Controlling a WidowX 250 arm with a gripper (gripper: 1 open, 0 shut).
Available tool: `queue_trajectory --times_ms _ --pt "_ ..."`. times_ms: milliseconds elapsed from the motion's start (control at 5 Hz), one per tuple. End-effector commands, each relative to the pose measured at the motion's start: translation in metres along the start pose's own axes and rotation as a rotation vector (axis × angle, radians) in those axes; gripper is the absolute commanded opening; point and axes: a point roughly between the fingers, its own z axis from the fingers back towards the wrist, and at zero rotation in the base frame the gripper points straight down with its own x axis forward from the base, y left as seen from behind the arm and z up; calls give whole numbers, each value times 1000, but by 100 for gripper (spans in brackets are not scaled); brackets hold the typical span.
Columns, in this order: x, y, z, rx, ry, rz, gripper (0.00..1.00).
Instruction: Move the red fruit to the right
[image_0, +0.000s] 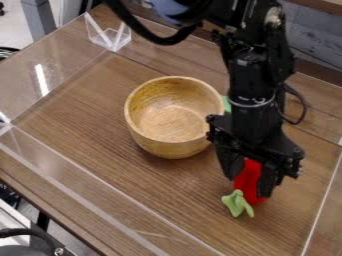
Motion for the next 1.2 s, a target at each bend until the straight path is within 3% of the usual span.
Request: queue_trajectory --times_ms 0,400,600,800,1000 --pt "16 2 20 4 -55 -1 0" --pt "33 4 48 25 -102 16 0" --pt "35 4 39 30 -86 14 0" --pt "35 5 30 34 -62 11 100" --pt "36 6 22 37 -44 9 0"
